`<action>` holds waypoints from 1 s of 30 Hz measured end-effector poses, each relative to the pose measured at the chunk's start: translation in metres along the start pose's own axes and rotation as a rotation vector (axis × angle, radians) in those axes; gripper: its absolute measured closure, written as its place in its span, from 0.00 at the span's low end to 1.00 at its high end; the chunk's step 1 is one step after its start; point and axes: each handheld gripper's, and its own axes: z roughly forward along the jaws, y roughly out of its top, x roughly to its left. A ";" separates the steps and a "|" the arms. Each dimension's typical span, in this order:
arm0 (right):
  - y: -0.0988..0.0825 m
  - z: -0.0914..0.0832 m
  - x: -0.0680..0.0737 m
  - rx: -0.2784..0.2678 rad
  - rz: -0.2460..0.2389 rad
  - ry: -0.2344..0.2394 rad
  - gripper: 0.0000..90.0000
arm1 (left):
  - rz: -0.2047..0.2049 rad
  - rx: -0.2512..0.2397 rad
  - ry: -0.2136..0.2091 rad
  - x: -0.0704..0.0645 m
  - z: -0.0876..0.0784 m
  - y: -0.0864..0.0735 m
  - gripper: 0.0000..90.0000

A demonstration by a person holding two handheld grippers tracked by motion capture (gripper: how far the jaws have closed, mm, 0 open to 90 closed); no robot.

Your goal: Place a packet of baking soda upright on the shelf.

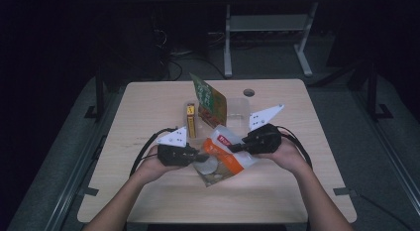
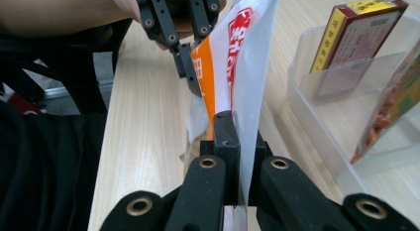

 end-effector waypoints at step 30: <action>-0.009 -0.059 0.006 0.004 0.019 -0.158 1.00 | -0.136 0.038 0.140 -0.020 -0.036 -0.055 0.32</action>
